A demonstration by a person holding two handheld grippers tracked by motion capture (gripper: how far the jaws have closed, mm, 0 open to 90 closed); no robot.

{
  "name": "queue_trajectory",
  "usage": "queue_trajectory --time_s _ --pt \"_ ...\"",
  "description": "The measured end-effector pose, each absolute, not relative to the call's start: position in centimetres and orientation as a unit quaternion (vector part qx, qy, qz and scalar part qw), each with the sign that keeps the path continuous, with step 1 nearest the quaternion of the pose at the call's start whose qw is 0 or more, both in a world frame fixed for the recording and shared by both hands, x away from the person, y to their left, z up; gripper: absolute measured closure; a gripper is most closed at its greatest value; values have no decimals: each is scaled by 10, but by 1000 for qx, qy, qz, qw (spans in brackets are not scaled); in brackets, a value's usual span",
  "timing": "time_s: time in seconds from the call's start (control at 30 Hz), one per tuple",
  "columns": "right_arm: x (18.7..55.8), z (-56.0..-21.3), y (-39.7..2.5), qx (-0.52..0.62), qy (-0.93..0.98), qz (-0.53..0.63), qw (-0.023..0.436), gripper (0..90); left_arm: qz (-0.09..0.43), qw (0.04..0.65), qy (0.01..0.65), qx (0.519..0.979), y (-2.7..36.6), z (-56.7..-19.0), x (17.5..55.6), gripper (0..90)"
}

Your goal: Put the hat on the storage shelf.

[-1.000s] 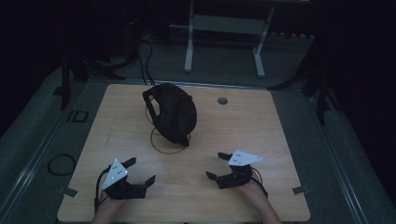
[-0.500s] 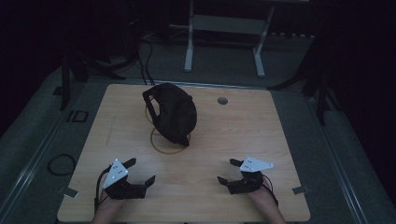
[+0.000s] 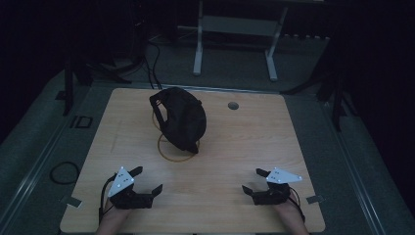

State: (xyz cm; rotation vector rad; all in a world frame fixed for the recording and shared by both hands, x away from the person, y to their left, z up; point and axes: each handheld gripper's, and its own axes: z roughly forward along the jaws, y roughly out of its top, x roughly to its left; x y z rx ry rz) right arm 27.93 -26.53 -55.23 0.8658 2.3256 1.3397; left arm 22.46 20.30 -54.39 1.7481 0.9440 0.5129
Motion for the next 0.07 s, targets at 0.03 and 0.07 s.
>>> queue_trajectory --time_s 0.03,0.07 --pt "280 -552 -266 306 813 469 161 135 213 519 394 728 203 -544 225 20" --pt "280 -552 -267 306 812 469 164 135 213 519 394 728 203 -544 225 20"
